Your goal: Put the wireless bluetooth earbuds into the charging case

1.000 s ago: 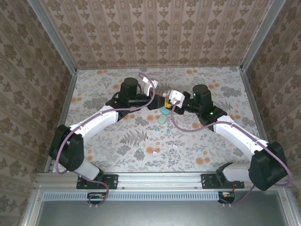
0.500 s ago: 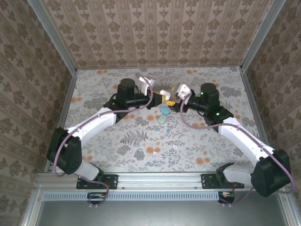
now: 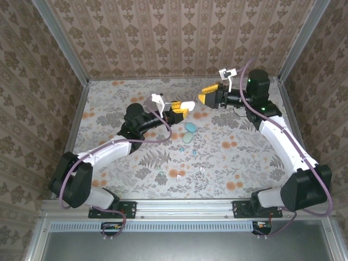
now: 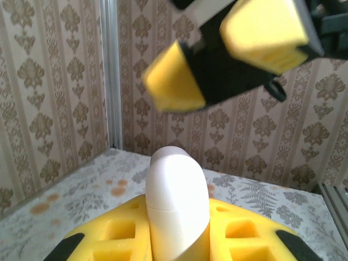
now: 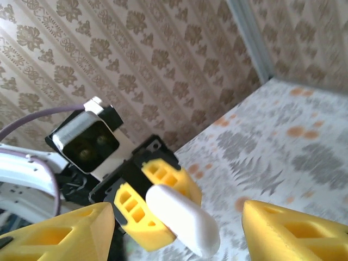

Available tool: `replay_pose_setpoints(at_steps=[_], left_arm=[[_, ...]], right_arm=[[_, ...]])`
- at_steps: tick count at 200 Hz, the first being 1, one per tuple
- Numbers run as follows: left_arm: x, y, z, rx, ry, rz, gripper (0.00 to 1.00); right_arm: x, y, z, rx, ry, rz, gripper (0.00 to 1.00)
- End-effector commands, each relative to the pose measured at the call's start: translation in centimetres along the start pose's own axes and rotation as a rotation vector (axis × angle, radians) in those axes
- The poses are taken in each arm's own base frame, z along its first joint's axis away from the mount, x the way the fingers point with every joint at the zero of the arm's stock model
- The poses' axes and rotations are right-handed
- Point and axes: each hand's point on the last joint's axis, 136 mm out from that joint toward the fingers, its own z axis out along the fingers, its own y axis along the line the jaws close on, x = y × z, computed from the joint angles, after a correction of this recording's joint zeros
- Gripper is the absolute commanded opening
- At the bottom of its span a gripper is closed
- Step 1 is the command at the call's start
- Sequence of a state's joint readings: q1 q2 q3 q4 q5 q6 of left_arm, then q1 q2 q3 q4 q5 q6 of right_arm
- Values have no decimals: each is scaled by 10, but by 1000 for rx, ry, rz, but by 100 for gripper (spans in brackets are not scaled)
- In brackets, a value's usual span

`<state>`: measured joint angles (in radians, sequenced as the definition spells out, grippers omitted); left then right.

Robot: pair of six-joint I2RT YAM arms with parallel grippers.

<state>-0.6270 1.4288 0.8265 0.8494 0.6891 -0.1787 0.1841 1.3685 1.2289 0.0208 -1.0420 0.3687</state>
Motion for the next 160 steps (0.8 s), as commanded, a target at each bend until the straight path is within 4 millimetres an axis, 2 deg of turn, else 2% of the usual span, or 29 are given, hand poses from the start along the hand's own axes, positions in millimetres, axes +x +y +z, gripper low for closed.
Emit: replay_pose_setpoints(at_steps=[1,20,41,62,66,95,160], left_arm=[[-29,-5,5,58,-96,64,14],[-28,-2,6,51,-99,51,14],[-32,-2,6,44,-118,45,14],[-36,-3,5,49,-125,36,14],[-37,-4,5,53,-127,36,14],[-40,-8,5,75,-129,32,14],[-42,-13,5,97,-132,30,14]], right_arm=[[6,21,3,-104,61,95,65],[12,30,7,-136,89,61,65],[19,30,8,-124,119,58,65],[22,21,9,-81,120,66,65],[28,10,13,-69,133,91,65],[31,-4,18,-28,137,120,64],[25,-12,24,-6,127,126,64]])
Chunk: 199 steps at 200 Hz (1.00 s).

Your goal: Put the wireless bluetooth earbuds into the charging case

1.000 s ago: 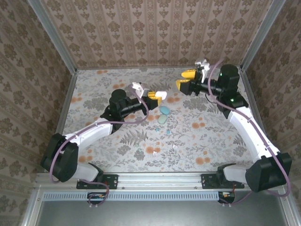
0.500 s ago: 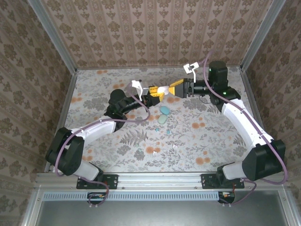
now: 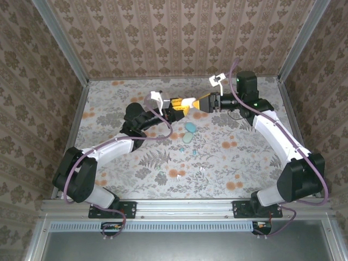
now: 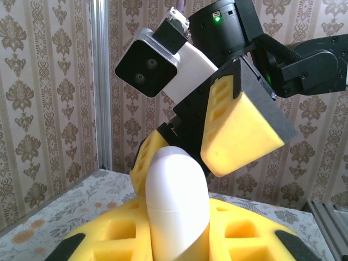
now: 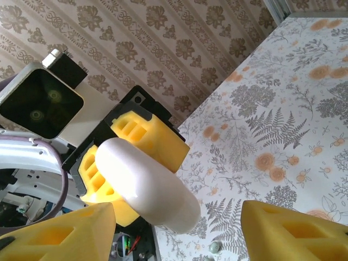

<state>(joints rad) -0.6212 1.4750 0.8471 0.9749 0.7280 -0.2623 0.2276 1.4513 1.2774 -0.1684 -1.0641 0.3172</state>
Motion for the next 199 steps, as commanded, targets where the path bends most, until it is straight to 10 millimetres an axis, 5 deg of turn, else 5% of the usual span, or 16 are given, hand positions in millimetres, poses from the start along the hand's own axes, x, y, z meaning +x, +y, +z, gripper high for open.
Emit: replay_pose_setpoints(at_steps=[1,93,199], left_arm=[[-28,-13,3,55,-62,47,14],[-32,-23,3,104,-60,48,14],[-34,-27,0,108,-62,56,14]], right_arm=[[-10,1,2,13,-10,-9,64],[-29,-24,2,142,-83,21,63],[-40,-30,3,176,-111,47,63]])
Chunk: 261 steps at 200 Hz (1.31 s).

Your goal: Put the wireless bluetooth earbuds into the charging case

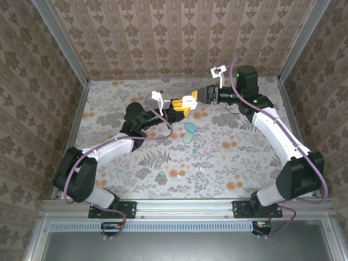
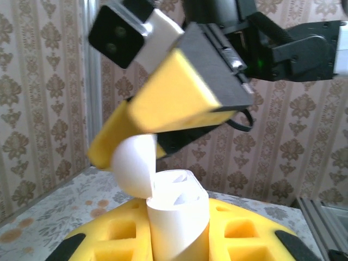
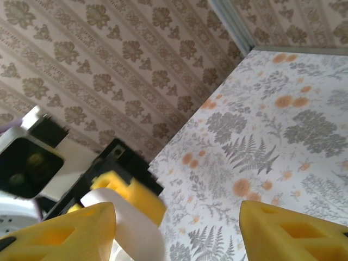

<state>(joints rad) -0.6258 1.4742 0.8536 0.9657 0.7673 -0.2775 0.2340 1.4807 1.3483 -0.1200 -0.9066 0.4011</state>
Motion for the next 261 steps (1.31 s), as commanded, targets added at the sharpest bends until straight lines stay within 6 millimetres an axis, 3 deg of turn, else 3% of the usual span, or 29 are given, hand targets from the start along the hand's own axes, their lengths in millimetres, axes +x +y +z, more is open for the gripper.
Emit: replay_pose_setpoints(at_steps=[1,22,53,101,127,143,157,164,201,241,261], left_arm=[[-34,-20,0,65,-70,75,14],[-33,-18,-1,48,-70,77,15],[-25,-6,-6,-31,-62,86,16],[-14,11,-18,-130,-44,99,16],[-16,22,-30,-202,-57,104,16],[-17,24,-38,-226,-63,109,16],[-17,25,-46,-248,-64,110,16],[-17,25,-50,-258,-64,113,16],[-10,19,-73,-318,-45,126,16],[-7,4,-91,-338,-28,136,16],[-4,-1,-101,-368,-25,143,16]], right_arm=[[-5,-15,5,53,-12,37,63],[-8,-14,6,49,-15,51,63],[-21,5,-2,15,-44,44,65],[-29,27,-38,80,-112,5,69],[-12,2,-60,236,-134,49,67],[15,-29,-71,363,-102,138,62],[55,-63,-81,516,-5,262,56],[73,-71,-82,544,56,305,54],[162,-74,-71,529,372,454,46],[256,-78,-54,680,752,260,47],[278,-84,-51,746,868,147,49]])
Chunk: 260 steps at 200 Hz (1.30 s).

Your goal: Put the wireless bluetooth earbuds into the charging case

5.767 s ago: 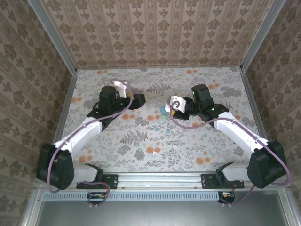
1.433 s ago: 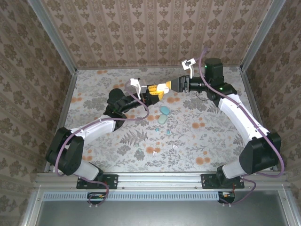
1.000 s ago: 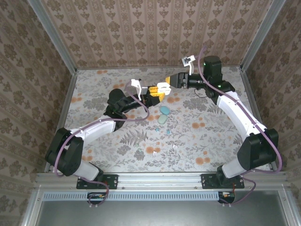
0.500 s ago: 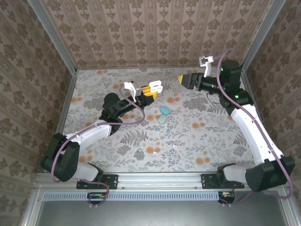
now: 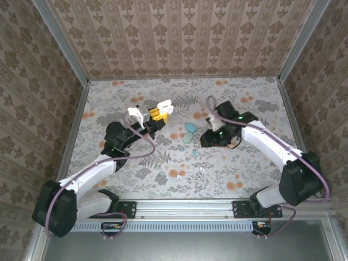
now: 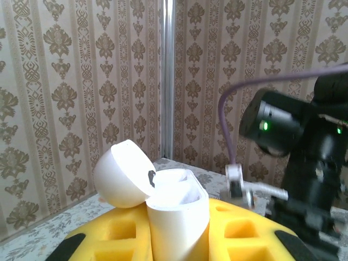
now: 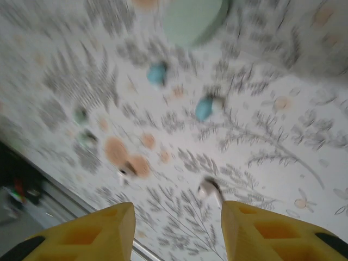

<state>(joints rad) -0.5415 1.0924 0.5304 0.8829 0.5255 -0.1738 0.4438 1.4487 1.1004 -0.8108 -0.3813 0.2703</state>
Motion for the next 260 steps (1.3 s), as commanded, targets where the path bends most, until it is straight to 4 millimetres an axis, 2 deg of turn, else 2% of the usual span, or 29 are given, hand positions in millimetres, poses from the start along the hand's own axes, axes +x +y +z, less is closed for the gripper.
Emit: replay_pose_setpoints(at_steps=[1,39,76,108,206,260], left_arm=[[-2,1,-14,-44,-3,40,16],[-4,-2,-33,-87,1,66,16],[-6,-2,-48,-135,12,97,16],[-7,1,-58,-173,18,119,16],[-10,5,-65,-196,22,133,17],[-9,5,-63,-193,27,126,17]], right_arm=[[32,-27,21,233,138,-124,49],[50,-19,46,300,246,-326,50],[64,-20,69,333,327,-379,50],[68,-21,83,350,361,-404,50],[74,-22,104,387,425,-445,48],[61,-24,108,431,369,-410,39]])
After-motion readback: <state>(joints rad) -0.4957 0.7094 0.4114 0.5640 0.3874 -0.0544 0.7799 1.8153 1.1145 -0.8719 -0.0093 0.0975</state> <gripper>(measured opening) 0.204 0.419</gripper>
